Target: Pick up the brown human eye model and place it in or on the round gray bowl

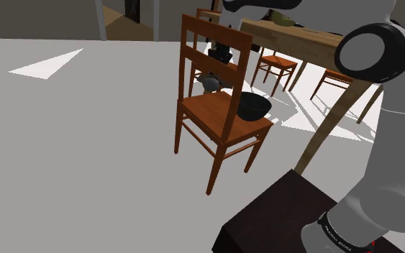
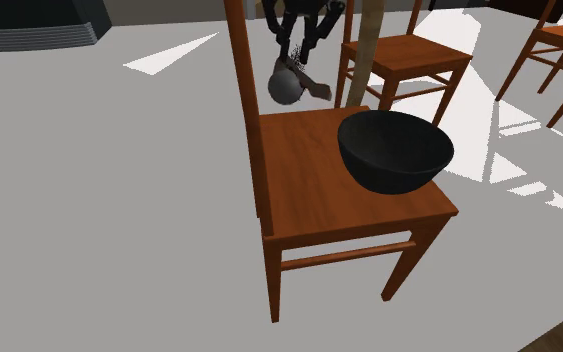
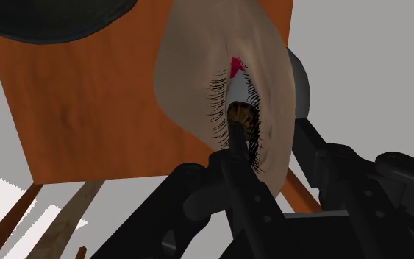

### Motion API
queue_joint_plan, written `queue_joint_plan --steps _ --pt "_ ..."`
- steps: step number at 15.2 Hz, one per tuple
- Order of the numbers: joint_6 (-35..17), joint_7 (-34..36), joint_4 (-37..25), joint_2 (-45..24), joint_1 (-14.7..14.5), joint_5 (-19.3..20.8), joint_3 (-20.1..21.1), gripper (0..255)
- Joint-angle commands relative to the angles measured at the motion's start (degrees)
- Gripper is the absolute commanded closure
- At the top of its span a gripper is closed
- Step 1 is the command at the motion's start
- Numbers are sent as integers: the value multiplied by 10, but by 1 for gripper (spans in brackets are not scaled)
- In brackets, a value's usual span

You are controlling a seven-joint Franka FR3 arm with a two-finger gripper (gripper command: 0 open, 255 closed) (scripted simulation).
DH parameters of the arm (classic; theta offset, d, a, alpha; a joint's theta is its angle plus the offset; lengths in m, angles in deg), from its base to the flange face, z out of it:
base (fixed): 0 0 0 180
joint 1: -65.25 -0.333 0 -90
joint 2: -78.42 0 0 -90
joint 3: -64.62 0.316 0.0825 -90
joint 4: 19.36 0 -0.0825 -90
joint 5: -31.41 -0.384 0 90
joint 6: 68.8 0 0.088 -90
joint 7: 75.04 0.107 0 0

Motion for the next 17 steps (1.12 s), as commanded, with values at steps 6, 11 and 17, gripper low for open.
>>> queue_joint_plan --steps 6,11,17 --pt "64 9 -83 -19 3 0 1 255" --pt "92 5 -102 -11 10 -1 -1 255" --pt "77 -53 35 102 44 1 -21 255"
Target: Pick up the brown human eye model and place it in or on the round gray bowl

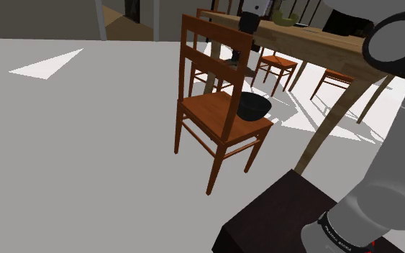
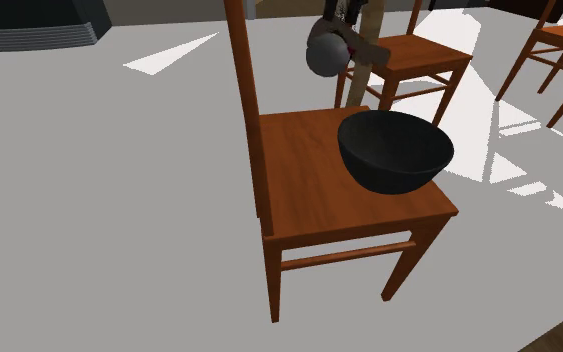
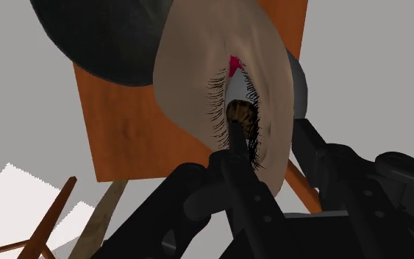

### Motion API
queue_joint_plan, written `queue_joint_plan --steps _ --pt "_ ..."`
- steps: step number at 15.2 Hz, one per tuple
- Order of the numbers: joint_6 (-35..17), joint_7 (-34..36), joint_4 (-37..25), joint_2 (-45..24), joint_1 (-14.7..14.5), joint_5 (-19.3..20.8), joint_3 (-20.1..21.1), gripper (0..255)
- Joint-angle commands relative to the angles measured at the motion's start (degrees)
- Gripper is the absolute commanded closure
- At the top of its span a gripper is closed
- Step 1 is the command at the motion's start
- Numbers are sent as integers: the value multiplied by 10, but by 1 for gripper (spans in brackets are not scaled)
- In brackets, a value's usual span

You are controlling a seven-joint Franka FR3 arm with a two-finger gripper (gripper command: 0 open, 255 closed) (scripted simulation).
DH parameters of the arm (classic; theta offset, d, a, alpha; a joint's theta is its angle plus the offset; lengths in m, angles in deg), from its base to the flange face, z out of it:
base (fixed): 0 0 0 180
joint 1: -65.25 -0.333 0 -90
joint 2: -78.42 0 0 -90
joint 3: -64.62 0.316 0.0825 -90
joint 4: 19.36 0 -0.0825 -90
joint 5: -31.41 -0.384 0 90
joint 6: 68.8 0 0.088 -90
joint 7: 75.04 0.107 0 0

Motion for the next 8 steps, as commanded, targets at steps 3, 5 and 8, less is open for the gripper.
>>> queue_joint_plan --steps 3,5,8 --pt "4 -39 60 58 23 3 -15 255" --pt "9 -60 84 83 34 5 -24 255" --pt "18 -90 113 117 51 10 -39 255"
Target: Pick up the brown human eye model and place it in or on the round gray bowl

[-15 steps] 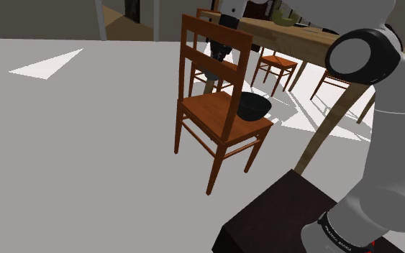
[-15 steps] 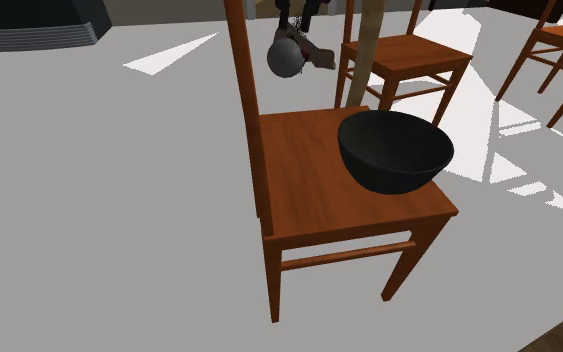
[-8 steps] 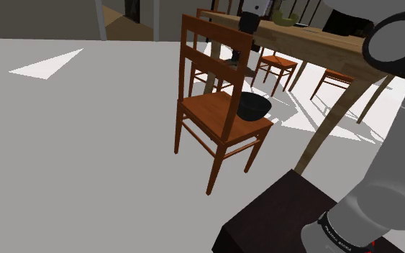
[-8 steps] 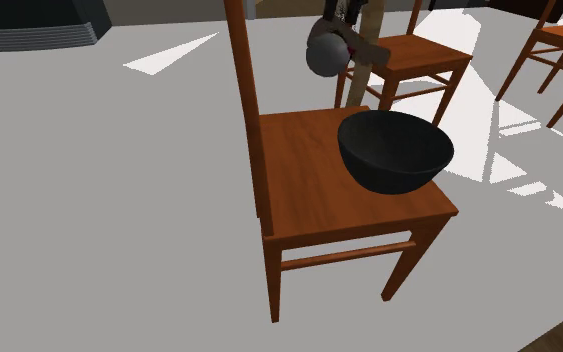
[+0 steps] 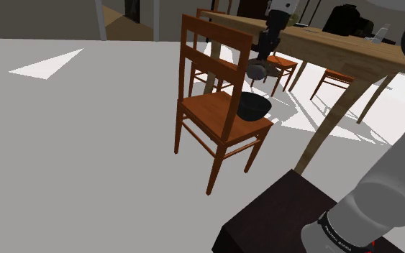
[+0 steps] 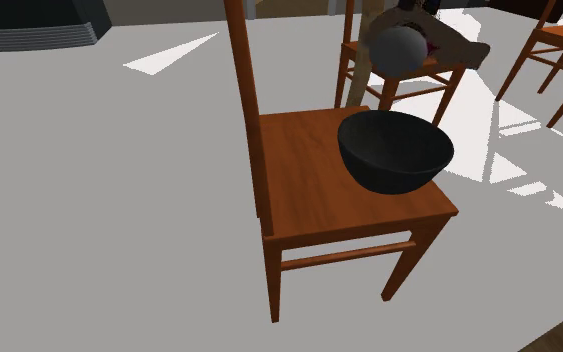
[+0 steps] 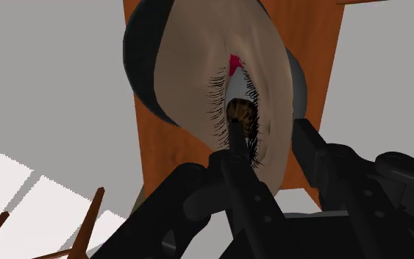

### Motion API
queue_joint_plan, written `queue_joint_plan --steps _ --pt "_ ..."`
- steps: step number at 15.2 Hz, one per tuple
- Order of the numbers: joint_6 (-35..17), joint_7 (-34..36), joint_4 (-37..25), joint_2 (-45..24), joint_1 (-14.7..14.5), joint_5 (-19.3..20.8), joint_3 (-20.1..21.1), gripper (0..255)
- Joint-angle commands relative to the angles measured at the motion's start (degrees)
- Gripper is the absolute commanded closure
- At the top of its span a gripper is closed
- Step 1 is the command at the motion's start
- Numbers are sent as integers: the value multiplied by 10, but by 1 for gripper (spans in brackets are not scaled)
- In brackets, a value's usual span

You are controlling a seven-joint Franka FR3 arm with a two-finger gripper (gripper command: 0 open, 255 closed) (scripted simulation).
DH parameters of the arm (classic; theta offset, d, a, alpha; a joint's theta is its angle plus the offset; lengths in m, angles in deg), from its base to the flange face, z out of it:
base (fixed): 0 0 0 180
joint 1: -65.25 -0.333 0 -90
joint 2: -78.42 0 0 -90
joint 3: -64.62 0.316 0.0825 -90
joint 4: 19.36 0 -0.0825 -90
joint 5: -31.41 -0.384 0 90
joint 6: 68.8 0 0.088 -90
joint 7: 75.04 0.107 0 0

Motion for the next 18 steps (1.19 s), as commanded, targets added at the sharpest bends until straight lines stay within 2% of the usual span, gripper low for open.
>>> queue_joint_plan --steps 1,2,18 --pt "10 -22 16 23 12 4 -10 255" --pt "13 -30 21 30 16 5 -14 255" --pt "-116 -43 176 55 16 9 -9 255"
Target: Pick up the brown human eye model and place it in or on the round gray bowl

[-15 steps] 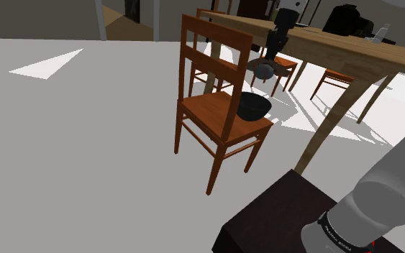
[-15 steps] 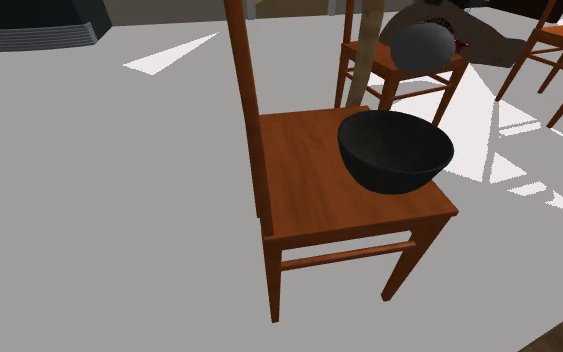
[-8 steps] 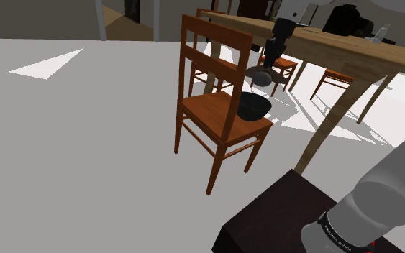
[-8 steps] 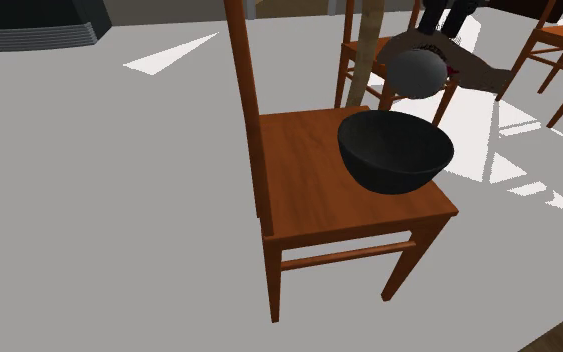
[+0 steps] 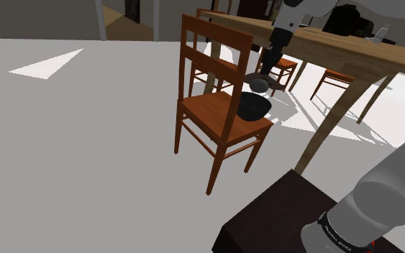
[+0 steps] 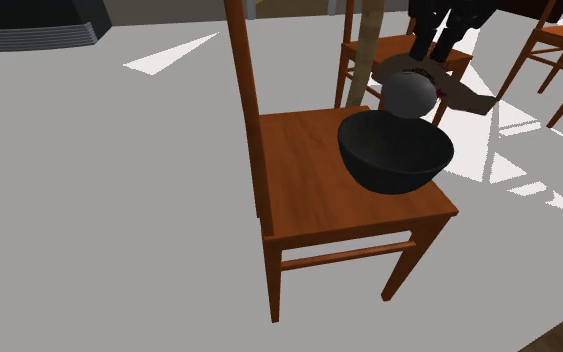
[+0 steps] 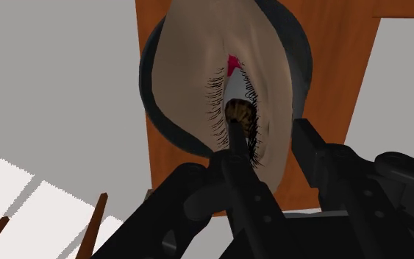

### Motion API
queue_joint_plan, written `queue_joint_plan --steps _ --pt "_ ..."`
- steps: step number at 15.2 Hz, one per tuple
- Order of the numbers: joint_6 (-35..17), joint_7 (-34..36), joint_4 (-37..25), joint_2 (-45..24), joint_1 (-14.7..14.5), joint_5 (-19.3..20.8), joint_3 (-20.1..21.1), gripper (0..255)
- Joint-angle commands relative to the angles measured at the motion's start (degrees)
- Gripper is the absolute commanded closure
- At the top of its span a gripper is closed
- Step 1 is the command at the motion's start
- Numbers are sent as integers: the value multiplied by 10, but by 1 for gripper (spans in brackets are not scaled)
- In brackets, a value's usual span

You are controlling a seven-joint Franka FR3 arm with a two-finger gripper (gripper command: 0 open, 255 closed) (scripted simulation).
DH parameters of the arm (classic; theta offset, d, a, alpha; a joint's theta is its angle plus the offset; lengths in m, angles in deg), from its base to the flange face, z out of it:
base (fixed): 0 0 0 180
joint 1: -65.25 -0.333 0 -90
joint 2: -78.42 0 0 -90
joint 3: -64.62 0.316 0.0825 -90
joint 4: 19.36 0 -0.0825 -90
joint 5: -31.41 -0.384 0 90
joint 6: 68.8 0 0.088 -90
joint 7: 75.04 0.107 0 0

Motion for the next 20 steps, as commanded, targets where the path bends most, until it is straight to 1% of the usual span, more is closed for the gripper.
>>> queue_joint_plan --steps 1,7,14,15,16,18,19,20 --pt "-16 -2 25 -9 3 1 -3 255" --pt "-62 -8 70 -10 4 0 -1 255" --pt "-62 -8 70 -10 6 0 1 255" --pt "-77 -8 92 -4 5 0 3 0" --pt "-77 -6 113 19 5 3 3 0" --pt "-81 -6 137 39 5 5 4 0" --pt "-108 -4 184 60 3 6 7 0" --pt "-62 -8 70 -10 5 0 0 0"
